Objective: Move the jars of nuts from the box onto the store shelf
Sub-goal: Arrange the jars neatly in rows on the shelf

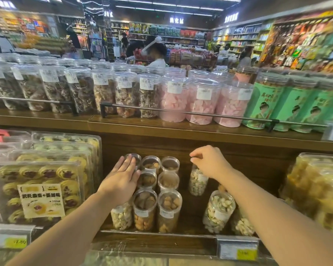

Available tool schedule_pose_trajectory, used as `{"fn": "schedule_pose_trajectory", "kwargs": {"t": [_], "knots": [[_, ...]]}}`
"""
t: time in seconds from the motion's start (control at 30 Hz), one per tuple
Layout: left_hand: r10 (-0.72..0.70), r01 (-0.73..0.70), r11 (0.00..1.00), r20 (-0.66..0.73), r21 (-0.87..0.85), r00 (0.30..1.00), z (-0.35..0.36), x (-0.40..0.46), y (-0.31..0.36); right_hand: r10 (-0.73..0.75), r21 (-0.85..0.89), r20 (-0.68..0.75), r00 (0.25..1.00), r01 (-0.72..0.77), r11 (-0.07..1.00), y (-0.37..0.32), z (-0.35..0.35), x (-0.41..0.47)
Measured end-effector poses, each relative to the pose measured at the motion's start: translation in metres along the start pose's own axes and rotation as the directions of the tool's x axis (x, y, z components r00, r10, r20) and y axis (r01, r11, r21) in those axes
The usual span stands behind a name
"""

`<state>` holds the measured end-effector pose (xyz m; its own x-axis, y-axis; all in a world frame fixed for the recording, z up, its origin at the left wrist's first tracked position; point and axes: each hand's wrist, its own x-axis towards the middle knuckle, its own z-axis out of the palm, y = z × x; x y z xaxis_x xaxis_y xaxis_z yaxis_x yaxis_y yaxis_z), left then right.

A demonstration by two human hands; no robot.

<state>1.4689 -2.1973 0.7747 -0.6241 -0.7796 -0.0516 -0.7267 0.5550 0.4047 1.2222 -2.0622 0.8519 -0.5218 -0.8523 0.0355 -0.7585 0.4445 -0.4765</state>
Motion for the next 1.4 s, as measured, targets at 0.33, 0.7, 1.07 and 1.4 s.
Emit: {"fn": "schedule_pose_trajectory", "kwargs": {"t": [0.33, 0.7, 1.07, 1.4], "knots": [[-0.016, 0.016, 0.998, 0.006, 0.054, 1.0, 0.003, 0.007, -0.008, 0.181, -0.205, 0.148, 0.972, -0.149, 0.967, 0.11, -0.046, -0.049], [0.005, -0.007, 0.997, 0.019, 0.076, 1.0, 0.001, 0.006, -0.004, 0.024, -0.33, 0.174, 0.984, 0.035, 0.943, 0.128, -0.002, -0.083], [0.006, -0.006, 0.997, 0.013, 0.075, 1.0, 0.0, 0.005, -0.003, -0.046, -0.39, 0.194, 0.98, 0.12, 0.913, 0.095, 0.018, -0.082], [-0.006, 0.005, 0.999, 0.018, 0.035, 1.0, 0.0, 0.005, -0.003, -0.061, -0.225, 0.255, 0.965, 0.12, 0.967, 0.068, 0.04, -0.075]]}}
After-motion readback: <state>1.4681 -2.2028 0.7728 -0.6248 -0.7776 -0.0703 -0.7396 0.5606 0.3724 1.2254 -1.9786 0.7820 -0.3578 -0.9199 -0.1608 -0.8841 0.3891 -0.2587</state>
